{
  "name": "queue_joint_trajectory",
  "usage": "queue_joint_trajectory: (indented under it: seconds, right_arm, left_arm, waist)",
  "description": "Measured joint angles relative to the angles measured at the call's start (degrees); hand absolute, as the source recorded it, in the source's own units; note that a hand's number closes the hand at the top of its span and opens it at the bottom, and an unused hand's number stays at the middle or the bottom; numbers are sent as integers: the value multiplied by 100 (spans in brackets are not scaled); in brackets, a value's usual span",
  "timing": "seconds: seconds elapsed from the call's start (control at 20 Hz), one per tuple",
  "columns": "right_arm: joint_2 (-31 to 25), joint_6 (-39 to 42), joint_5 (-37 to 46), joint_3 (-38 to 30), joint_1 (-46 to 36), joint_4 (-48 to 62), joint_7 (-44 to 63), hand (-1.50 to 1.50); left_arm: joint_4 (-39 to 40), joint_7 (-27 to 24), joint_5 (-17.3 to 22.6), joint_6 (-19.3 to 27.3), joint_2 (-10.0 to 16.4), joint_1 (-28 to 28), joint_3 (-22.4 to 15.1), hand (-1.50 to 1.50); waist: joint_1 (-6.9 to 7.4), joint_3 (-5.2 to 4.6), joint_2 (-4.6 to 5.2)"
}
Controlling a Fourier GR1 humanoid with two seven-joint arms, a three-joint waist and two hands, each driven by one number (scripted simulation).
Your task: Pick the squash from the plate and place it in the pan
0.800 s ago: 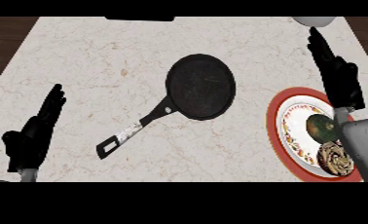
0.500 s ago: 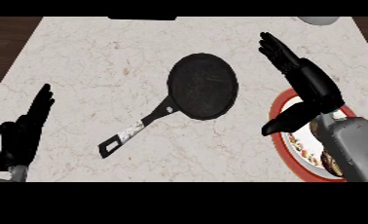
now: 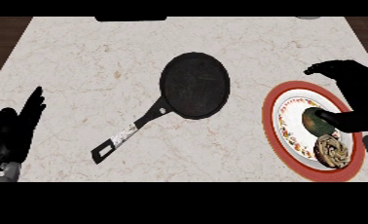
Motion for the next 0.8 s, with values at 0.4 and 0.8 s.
queue_joint_trajectory:
  seconds: [0.4,0.8]
  right_arm:
    - [-1370,1206,470,-554,-122,734,-710,-150]
    - [-2517,786,2235,-109,-356,-104,-880,-150]
  left_arm:
    - [268,414,-138,-58,-64,-526,-58,0]
    - [375,520,-194,-146,-87,-692,-36,0]
  waist:
    - [100,-22,-9]
    - [164,-37,-36]
